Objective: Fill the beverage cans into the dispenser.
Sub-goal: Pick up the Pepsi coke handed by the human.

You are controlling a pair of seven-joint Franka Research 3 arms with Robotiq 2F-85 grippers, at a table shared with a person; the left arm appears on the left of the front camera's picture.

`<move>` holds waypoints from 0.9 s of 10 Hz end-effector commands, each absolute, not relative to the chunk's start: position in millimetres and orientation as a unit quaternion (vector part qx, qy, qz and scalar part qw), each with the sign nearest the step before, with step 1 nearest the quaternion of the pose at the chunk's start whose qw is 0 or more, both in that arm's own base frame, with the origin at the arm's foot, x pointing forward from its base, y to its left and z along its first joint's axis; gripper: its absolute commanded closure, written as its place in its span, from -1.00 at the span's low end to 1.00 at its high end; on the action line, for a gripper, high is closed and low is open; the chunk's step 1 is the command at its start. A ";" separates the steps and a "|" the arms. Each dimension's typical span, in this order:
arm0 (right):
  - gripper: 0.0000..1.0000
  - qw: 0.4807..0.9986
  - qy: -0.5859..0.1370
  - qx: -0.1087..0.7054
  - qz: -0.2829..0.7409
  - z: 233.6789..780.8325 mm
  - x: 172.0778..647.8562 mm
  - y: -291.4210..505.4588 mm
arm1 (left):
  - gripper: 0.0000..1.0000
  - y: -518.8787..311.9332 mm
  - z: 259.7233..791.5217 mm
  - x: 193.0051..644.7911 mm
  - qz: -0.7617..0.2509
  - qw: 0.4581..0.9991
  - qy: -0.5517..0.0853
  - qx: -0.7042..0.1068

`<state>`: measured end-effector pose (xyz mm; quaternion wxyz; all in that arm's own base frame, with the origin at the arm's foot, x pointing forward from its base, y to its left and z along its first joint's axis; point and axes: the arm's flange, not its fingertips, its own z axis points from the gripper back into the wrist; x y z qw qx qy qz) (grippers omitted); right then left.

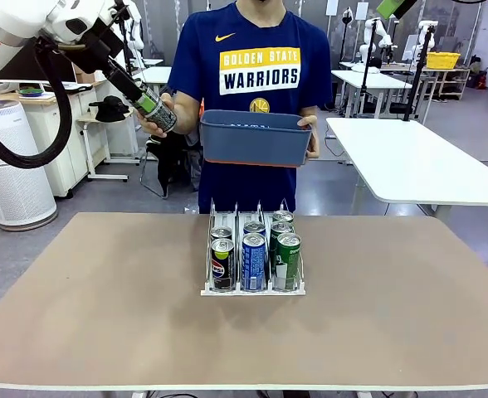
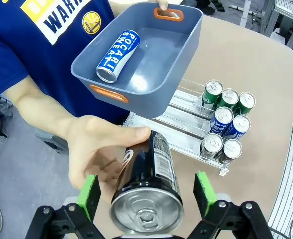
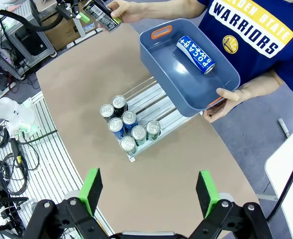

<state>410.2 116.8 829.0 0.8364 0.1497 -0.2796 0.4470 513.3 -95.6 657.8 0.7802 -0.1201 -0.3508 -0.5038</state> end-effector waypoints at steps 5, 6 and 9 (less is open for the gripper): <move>-1.00 0.837 -0.279 0.150 0.447 828.4 407.2 116.3 | 0.29 -94.6 657.9 514.3 -0.504 0.780 -0.348 -0.125; -1.00 0.837 -0.279 0.150 0.447 828.4 407.2 116.3 | 1.00 -94.8 658.4 514.3 -0.501 0.782 -0.349 -0.124; -1.00 0.837 -0.279 0.150 0.447 828.4 407.2 116.3 | 1.00 -93.3 659.8 513.6 -0.501 0.783 -0.348 -0.126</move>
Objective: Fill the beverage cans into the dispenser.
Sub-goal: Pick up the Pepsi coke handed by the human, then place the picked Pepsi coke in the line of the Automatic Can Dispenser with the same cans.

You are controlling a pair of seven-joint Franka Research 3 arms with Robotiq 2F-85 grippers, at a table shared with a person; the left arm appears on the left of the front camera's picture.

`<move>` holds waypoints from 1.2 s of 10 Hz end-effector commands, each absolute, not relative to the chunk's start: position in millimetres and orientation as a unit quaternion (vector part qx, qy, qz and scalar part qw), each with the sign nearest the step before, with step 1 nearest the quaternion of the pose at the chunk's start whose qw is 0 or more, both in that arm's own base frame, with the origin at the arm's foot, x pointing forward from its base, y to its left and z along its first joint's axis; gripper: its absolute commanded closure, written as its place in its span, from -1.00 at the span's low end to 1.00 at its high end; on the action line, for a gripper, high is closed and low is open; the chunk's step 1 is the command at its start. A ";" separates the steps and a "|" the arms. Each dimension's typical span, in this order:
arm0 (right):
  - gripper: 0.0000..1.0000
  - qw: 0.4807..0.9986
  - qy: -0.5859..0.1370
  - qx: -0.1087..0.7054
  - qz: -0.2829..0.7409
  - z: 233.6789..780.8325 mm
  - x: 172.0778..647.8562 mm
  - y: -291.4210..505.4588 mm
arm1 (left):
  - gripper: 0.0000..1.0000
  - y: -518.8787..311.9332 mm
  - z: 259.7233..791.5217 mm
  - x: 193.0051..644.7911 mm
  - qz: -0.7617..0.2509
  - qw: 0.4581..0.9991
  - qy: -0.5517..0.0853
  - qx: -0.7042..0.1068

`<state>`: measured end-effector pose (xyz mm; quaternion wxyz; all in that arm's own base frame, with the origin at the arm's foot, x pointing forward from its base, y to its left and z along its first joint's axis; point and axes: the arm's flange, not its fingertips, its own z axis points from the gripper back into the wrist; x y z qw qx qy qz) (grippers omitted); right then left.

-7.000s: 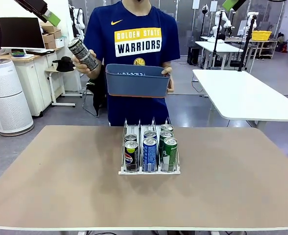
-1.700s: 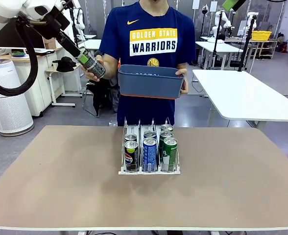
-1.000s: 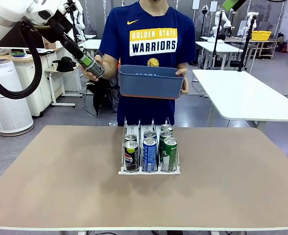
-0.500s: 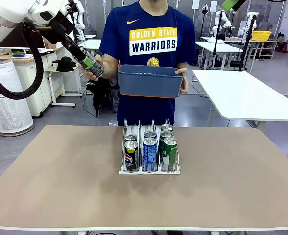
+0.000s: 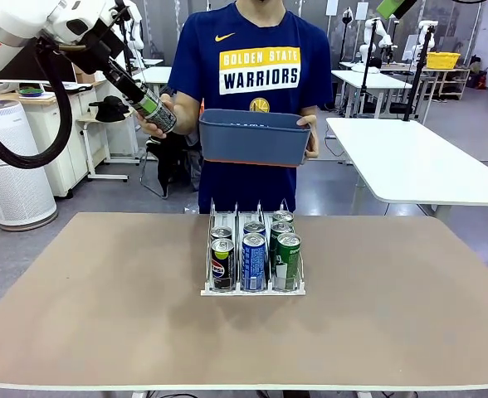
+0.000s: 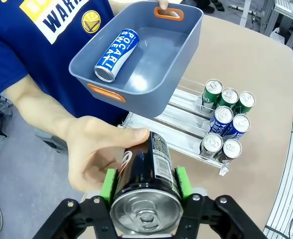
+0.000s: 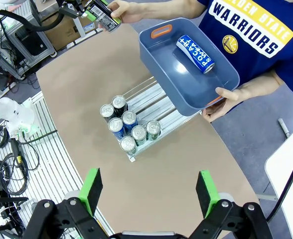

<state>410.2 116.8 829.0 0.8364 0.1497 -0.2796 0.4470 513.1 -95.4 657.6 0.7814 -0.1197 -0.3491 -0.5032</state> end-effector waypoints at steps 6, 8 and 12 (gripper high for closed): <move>-1.00 0.837 -0.279 0.150 0.447 828.4 407.2 116.3 | 1.00 -95.8 658.2 512.1 -0.505 0.781 -0.348 -0.121; -1.00 0.837 -0.279 0.150 0.447 828.4 407.2 116.3 | 1.00 -95.8 658.2 512.1 -0.505 0.781 -0.348 -0.121; -1.00 0.837 -0.279 0.150 0.447 828.4 407.2 116.3 | 1.00 -95.8 658.2 512.1 -0.505 0.781 -0.348 -0.121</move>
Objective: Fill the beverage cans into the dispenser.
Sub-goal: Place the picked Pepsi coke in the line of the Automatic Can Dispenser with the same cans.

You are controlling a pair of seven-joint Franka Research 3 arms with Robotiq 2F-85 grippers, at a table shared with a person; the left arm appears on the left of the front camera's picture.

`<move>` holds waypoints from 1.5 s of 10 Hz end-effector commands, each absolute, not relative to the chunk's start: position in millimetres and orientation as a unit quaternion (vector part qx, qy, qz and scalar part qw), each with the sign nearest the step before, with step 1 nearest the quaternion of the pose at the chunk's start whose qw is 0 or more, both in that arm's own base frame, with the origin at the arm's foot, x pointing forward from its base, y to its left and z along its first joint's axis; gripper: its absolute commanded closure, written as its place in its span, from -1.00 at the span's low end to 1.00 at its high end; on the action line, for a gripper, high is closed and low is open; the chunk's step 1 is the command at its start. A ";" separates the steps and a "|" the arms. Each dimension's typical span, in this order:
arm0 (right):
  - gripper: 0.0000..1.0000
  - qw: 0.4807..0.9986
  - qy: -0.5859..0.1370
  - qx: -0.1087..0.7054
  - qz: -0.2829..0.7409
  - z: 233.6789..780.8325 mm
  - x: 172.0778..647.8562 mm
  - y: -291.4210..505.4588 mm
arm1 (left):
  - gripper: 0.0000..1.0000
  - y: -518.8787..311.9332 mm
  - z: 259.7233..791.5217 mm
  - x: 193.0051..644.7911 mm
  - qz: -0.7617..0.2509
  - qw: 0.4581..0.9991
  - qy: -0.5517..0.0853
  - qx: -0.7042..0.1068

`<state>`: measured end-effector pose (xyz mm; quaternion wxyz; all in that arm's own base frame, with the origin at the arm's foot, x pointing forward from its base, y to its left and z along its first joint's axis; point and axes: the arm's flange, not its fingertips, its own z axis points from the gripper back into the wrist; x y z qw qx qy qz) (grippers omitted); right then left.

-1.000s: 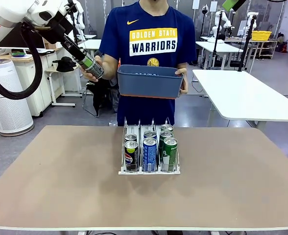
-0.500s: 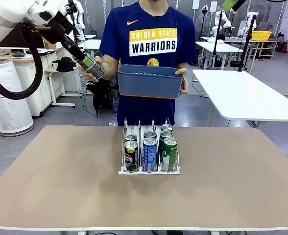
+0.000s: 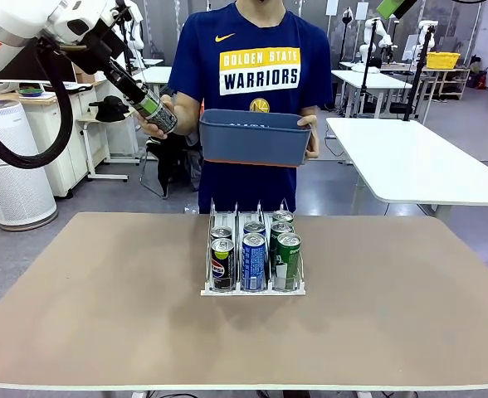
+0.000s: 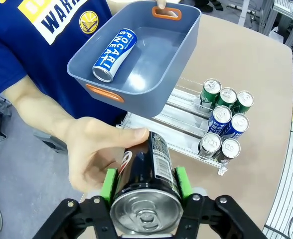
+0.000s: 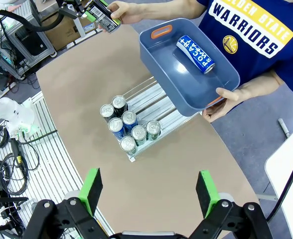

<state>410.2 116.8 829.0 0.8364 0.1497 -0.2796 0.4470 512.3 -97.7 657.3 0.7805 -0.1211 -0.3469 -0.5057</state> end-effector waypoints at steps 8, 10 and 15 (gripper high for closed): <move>-1.00 0.837 -0.279 0.150 0.447 828.4 407.2 116.3 | 1.00 -95.8 658.2 512.1 -0.505 0.781 -0.348 -0.121; -1.00 0.837 -0.279 0.150 0.447 828.4 407.2 116.3 | 1.00 -95.8 658.2 512.1 -0.505 0.781 -0.348 -0.121; -1.00 0.837 -0.279 0.150 0.447 828.4 407.2 116.3 | 1.00 -95.8 658.2 512.1 -0.505 0.781 -0.348 -0.121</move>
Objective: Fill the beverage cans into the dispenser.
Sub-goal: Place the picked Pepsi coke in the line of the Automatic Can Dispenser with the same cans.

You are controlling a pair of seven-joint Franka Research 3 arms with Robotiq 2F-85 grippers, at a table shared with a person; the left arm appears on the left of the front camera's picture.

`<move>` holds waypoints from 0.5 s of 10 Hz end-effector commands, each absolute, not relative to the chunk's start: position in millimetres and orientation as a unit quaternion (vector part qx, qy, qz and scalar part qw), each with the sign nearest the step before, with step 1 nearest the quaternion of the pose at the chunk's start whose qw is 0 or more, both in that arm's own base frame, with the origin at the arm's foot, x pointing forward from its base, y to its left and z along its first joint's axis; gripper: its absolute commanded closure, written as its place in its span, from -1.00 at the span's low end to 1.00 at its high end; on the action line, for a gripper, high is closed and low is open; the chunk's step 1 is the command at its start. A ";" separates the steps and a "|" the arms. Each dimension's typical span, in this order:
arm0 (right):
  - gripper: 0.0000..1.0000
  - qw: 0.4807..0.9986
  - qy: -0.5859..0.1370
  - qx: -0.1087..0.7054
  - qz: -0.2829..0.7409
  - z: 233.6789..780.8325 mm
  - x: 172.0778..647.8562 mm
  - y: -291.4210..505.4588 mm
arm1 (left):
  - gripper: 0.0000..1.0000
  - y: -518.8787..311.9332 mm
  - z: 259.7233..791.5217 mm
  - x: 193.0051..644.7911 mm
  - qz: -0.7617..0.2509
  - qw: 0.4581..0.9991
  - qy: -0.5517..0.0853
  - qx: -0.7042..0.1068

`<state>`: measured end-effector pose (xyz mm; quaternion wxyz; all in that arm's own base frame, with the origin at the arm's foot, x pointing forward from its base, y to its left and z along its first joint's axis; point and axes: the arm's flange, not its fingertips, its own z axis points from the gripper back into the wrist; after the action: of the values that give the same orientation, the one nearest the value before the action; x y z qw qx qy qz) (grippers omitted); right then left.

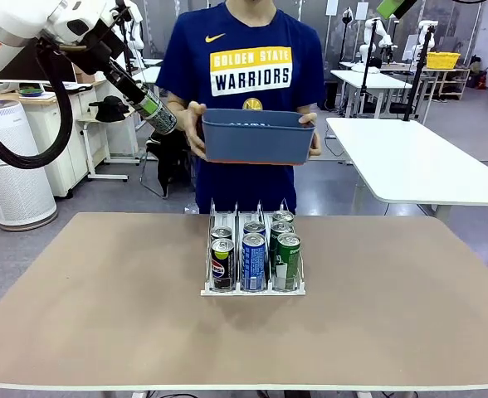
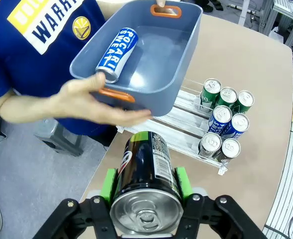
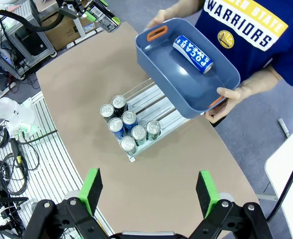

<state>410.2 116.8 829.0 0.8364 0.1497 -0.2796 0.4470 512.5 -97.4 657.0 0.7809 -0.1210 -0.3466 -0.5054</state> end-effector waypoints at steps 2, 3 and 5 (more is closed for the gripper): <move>-1.00 0.837 -0.279 0.150 0.447 828.4 407.2 116.3 | 1.00 -95.8 658.2 512.1 -0.505 0.781 -0.348 -0.121; -1.00 0.837 -0.279 0.150 0.447 828.4 407.2 116.3 | 1.00 -95.8 658.2 512.1 -0.505 0.781 -0.348 -0.121; -1.00 0.837 -0.279 0.150 0.447 828.4 407.2 116.3 | -0.15 -100.1 654.9 511.7 -0.502 0.791 -0.326 -0.126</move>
<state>410.2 116.8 829.0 0.8364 0.1497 -0.2796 0.4470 512.3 -99.1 654.5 0.7822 -0.1237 -0.3408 -0.5066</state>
